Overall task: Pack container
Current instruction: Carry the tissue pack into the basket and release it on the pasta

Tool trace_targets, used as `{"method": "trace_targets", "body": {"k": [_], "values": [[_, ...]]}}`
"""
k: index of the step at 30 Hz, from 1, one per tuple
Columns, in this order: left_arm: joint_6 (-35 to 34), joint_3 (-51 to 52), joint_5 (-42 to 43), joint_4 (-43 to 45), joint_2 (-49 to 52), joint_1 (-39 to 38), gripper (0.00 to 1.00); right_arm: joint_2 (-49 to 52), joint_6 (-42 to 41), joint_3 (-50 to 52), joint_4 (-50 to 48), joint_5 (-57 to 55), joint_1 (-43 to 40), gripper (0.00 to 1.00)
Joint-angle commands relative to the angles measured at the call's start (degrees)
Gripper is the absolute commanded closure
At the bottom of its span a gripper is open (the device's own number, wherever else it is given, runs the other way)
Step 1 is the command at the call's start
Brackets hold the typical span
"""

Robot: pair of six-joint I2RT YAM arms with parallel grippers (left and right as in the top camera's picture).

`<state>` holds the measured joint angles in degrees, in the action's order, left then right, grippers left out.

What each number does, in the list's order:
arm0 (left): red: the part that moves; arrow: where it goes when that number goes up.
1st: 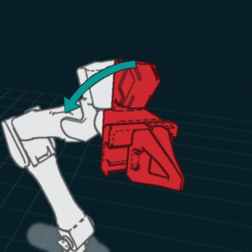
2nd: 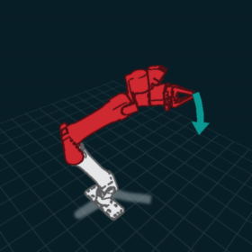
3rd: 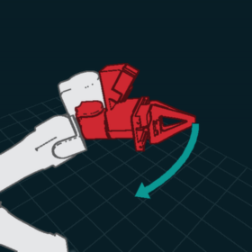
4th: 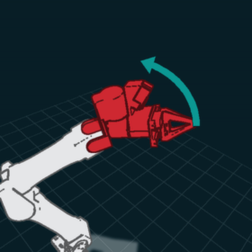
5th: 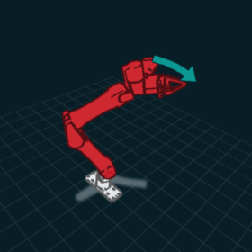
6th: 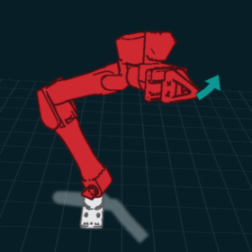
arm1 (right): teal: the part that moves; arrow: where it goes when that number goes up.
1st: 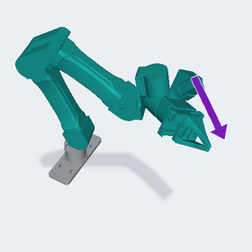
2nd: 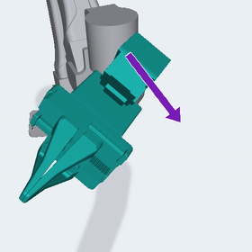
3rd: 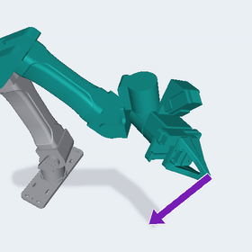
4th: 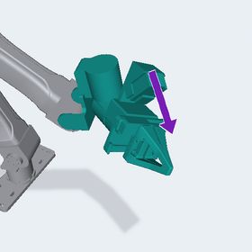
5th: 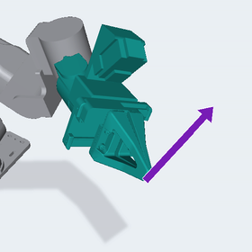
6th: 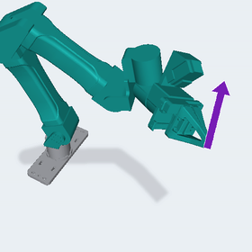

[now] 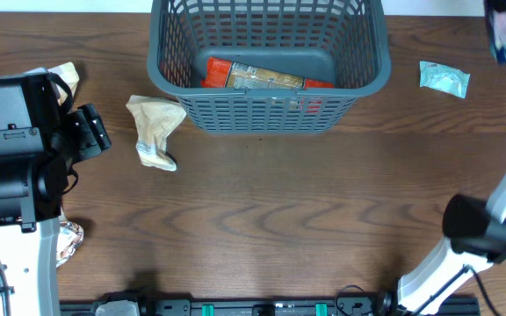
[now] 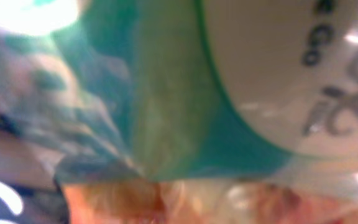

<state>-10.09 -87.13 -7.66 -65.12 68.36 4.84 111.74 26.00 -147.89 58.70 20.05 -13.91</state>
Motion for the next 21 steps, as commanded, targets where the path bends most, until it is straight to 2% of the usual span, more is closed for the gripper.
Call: {"method": "trace_targets", "body": {"k": [1, 7, 13, 17, 21], "values": [[0.17, -1.18, 0.22, 0.02, -0.26, 0.35, 0.19, -0.44, 7.96, 0.44, -0.66, 9.97, 6.78, 0.99], [0.17, -1.18, 0.24, -0.07, -0.26, 0.33, 0.19, 0.09, 25.68, 0.55, 0.35, 10.62, 21.44, 0.99], [0.17, -1.18, 1.03, -0.68, -0.26, 0.33, 0.19, 5.79, 41.83, 0.57, 1.75, 9.70, 32.57, 0.99], [0.17, -1.18, 1.05, -0.68, -0.26, 0.35, 0.19, 11.23, 43.19, 0.57, 1.53, 6.58, 35.89, 0.98], [0.20, -1.16, 1.05, -0.79, -0.26, 0.33, 0.19, 17.77, 37.68, 0.57, 1.42, 3.15, 36.48, 0.98]]}}
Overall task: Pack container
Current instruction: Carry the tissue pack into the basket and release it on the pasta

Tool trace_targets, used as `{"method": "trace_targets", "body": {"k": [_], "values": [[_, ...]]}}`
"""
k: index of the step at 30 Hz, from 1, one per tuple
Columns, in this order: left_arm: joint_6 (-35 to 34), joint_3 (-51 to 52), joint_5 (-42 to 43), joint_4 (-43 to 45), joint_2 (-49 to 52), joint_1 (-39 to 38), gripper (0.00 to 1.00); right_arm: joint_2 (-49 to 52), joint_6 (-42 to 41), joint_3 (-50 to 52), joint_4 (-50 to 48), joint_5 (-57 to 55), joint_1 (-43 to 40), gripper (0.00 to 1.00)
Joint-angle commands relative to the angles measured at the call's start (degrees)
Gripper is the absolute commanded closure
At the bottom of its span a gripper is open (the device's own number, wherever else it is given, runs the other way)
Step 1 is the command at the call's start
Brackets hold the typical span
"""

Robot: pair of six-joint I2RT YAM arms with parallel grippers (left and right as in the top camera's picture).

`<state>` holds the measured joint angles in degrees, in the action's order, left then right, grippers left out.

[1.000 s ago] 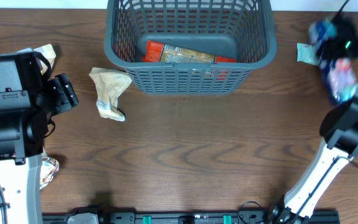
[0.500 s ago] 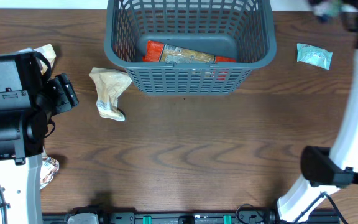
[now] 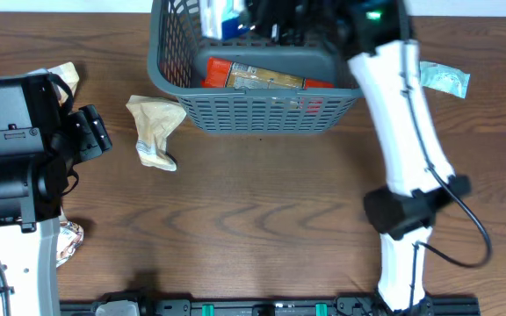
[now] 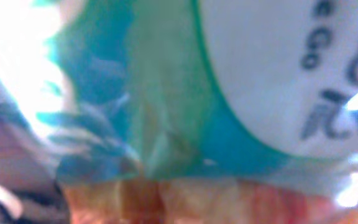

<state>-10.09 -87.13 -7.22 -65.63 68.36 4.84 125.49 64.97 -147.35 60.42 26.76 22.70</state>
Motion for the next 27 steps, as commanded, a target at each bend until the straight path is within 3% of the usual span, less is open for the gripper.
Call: {"method": "trace_targets", "body": {"k": [1, 6, 11, 19, 22, 25, 27], "values": [[0.20, -1.18, 0.61, -0.33, -0.26, 0.33, 0.19, 5.42, -3.34, 0.02, -0.46, -4.76, -0.33, 0.97], [0.20, -1.18, 0.59, -0.33, -0.26, 0.33, 0.19, 11.23, -13.84, 0.02, -0.85, -13.16, -2.56, 0.97], [0.20, -1.18, 0.61, -0.33, -0.26, 0.33, 0.19, 13.29, -19.63, 0.02, 0.00, -13.90, -5.16, 0.93], [0.20, -1.18, 0.61, -0.33, -0.26, 0.33, 0.19, 13.68, -20.55, 0.02, 3.69, -13.86, -8.04, 0.87], [0.20, -1.18, 0.61, -0.33, -0.26, 0.33, 0.19, 13.68, -20.02, 0.02, 5.44, -13.20, -8.04, 0.72], [0.20, -1.18, 0.61, -0.33, -0.26, 0.33, 0.19, 13.68, -19.96, 0.02, 6.34, -13.05, -7.76, 0.44], [0.20, -1.18, 0.61, -0.33, -0.26, 0.33, 0.19, 13.66, -19.93, 0.02, 6.38, -13.05, -7.37, 0.36]]}}
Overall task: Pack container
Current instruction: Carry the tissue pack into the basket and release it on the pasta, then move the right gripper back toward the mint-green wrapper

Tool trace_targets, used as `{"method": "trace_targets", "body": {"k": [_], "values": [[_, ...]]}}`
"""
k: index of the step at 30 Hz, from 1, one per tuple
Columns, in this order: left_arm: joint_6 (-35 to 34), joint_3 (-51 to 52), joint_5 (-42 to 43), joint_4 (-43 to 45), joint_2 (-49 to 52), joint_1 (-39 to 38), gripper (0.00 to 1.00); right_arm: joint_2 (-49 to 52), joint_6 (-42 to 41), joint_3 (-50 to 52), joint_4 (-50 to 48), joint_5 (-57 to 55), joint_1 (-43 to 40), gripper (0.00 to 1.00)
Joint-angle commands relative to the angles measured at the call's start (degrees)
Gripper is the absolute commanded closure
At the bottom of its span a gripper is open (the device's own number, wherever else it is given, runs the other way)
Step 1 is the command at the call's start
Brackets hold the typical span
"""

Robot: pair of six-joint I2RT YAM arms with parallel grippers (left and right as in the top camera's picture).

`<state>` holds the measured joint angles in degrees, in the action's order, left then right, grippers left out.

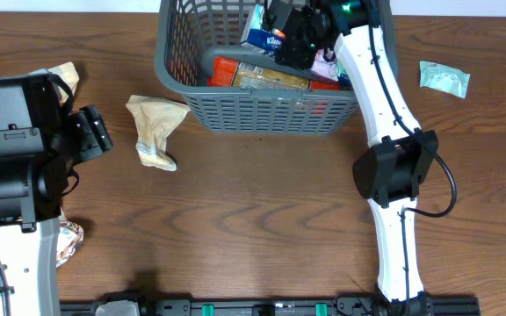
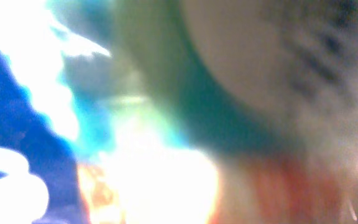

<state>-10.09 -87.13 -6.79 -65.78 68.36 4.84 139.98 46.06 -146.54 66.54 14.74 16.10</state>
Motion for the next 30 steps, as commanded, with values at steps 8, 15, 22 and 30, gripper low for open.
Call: {"method": "trace_targets", "body": {"k": [8, 15, 22, 30], "values": [[0.20, -1.16, 0.17, -0.17, -0.26, 0.33, 0.19, -2.49, -1.25, -2.60, -1.49, -0.94, 1.20, 0.09], [0.46, -1.18, 0.17, -0.17, -0.26, 0.33, 0.19, -8.70, -5.68, -13.40, -3.80, 3.91, 0.33, 0.01], [1.31, -1.18, 0.17, -0.15, -0.26, 0.35, 0.19, -18.47, -12.02, -17.25, -0.50, 0.15, -7.52, 0.02], [1.46, -1.18, 0.15, -0.13, -0.26, 0.35, 0.19, -23.08, -30.38, -17.18, 6.01, -4.72, -23.71, 0.01]]}}
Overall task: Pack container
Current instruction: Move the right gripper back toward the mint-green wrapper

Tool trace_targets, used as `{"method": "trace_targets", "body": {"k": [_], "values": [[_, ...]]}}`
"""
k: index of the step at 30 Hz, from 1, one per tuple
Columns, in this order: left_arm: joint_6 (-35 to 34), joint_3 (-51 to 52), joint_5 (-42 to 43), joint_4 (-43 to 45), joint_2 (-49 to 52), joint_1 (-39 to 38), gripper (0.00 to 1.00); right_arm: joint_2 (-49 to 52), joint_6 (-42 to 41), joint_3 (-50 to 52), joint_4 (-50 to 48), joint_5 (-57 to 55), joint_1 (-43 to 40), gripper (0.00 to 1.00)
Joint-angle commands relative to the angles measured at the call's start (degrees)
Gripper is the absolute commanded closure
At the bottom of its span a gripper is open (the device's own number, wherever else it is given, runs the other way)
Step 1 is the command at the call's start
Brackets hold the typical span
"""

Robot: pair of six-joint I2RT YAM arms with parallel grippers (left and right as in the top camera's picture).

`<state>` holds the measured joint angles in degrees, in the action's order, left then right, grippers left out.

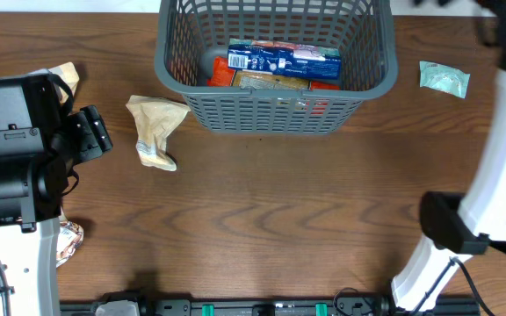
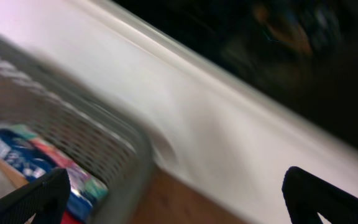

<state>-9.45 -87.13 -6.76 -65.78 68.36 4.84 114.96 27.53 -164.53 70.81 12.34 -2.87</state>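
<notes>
The grey basket (image 1: 275, 110) stands at the back middle of the table. In it a blue packet (image 1: 284, 60) lies flat on an orange and tan packet (image 1: 275, 82). My right gripper (image 2: 185, 208) is open and holds nothing, up beyond the basket's back right corner; its view shows the basket rim (image 2: 114, 140) and the blue packet (image 2: 23, 155) inside. In the overhead view only the right arm (image 1: 499, 158) shows. My left gripper (image 1: 90, 133) hovers at the left, beside a crumpled beige packet (image 1: 155, 130); its jaws are unclear.
A pale green packet (image 1: 444, 77) lies to the right of the basket. Another beige packet (image 1: 67, 75) sits behind the left arm, and a shiny packet (image 1: 68, 241) lies by its base. A white wall (image 2: 229, 124) runs behind the table.
My right gripper was down in the basket, shut on the blue packet. It has let go, and now stands open, away to the back right. The packet lies flat in the basket.
The right gripper held the blue packet at the far right back corner. Then it was over the basket's back, then low inside the basket with the packet. Now the packet rests in the basket and the gripper is free. The left arm has stayed still.
</notes>
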Motion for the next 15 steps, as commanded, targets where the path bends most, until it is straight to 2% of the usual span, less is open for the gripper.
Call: {"method": "trace_targets", "body": {"k": [1, 7, 15], "values": [[0.83, -1.18, 0.13, -0.13, -0.26, 0.35, 0.19, 2.40, -16.46, 1.01, 2.03, -2.45, -7.13, 0.01], [0.83, -1.18, 0.13, -0.09, -0.26, 0.33, 0.19, 5.68, -36.09, 4.31, 1.86, -3.63, -14.99, 0.01], [0.81, -1.18, 0.15, -0.15, -0.26, 0.33, 0.18, 14.32, -59.58, 8.02, -0.81, -12.00, -15.43, 0.01]]}}
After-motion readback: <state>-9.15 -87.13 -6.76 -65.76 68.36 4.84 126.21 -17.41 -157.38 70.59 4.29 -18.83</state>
